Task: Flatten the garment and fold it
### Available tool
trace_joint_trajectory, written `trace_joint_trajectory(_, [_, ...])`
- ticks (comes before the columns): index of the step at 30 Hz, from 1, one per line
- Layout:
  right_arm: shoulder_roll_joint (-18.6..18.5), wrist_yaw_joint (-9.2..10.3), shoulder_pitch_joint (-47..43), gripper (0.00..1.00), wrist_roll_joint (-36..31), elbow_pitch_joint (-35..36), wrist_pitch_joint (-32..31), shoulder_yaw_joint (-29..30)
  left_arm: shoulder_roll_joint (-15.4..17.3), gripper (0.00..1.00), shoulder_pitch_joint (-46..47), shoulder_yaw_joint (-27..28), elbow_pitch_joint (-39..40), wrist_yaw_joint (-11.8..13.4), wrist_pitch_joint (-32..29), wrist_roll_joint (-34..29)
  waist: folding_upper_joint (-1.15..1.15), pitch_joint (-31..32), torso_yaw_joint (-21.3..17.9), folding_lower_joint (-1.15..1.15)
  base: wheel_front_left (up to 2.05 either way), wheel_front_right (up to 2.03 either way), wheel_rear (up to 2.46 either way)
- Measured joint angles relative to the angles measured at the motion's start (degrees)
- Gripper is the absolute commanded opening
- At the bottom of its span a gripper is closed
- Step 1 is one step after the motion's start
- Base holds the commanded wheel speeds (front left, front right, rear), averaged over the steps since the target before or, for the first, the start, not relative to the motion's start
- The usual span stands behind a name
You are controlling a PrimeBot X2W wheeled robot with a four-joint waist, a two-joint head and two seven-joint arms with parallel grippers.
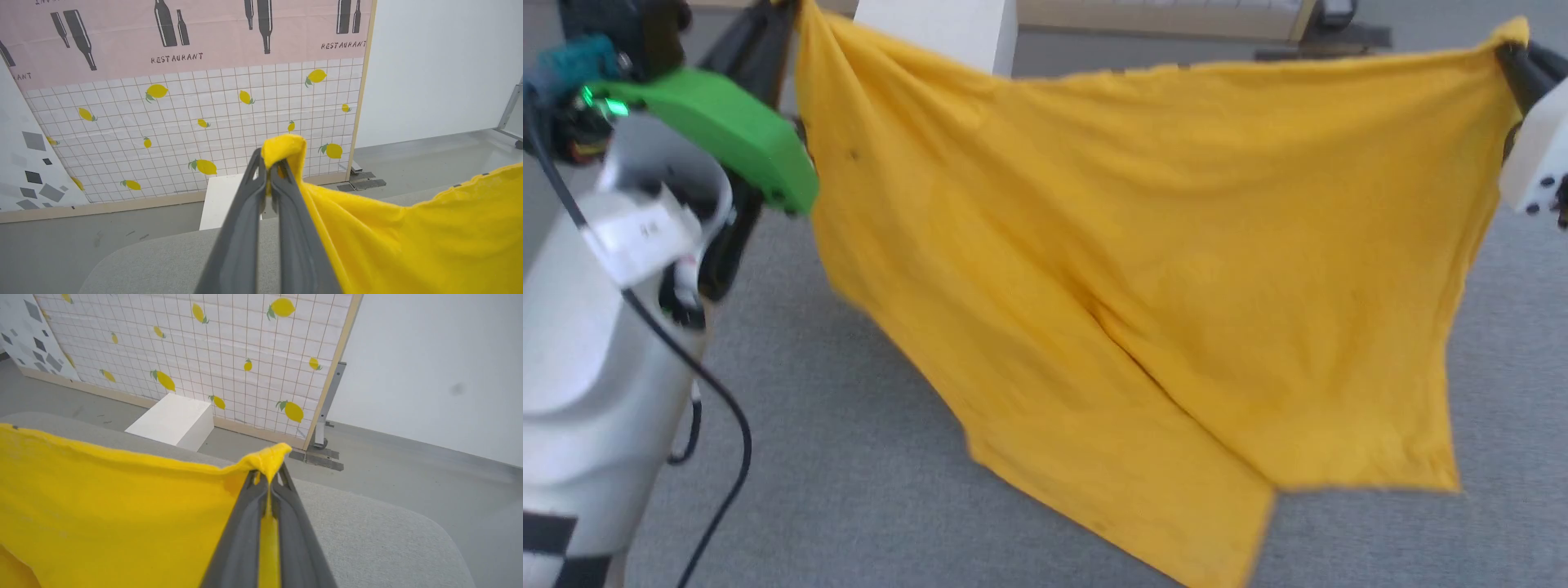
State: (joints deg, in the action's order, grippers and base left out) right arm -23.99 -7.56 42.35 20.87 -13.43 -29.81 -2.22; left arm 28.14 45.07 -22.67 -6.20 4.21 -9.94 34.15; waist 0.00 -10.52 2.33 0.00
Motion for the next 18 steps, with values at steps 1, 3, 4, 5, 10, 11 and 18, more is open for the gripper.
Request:
trace_joint_trajectory(1, [0.2,0.00,0.9,0.00,-0.3,-0.6,0.8,-0.2,-0.2,0.00,1.4,0.0,-1.1,-0.2,0.3,-0.2,0.00,0.7,-0.4,0.00,0.00,0.00,0.00])
trace_joint_trajectory(3, [1.2,0.00,3.4,0.00,-1.1,-1.8,2.9,-0.9,-0.6,0.00,4.9,-0.2,-4.0,-0.7,0.6,-0.9,0.00,2.3,-1.5,0.00,0.00,0.00,0.00])
trace_joint_trajectory(4, [1.7,0.00,4.5,0.00,-1.4,-2.3,3.5,-1.2,-0.8,0.00,6.3,-0.2,-5.0,-0.8,0.8,-1.1,0.00,2.9,-2.0,0.00,0.00,0.00,0.00])
trace_joint_trajectory(5, [2.2,0.00,5.8,0.00,-1.8,-2.8,4.3,-1.8,-1.0,0.00,8.0,-0.3,-6.2,-1.2,0.9,-1.5,0.00,3.5,-2.6,0.00,0.00,0.00,0.00])
trace_joint_trajectory(10, [3.4,0.00,12.5,0.00,-2.4,-5.6,5.8,-5.2,-1.5,0.00,17.5,-0.7,-10.7,-2.1,0.5,-3.5,0.00,5.8,-5.7,0.00,0.00,0.00,0.00])
trace_joint_trajectory(11, [3.5,0.00,13.6,0.00,-2.4,-6.1,5.9,-5.7,-1.7,0.00,19.2,-0.9,-11.3,-2.3,0.3,-3.8,0.00,6.1,-6.1,0.00,0.00,0.00,0.00])
trace_joint_trajectory(18, [4.3,0.00,21.8,0.00,-1.7,-8.1,5.6,-11.2,-3.2,0.00,31.0,-2.2,-15.1,-3.2,-3.0,-5.0,0.00,7.0,-9.0,0.00,0.00,0.00,0.00])
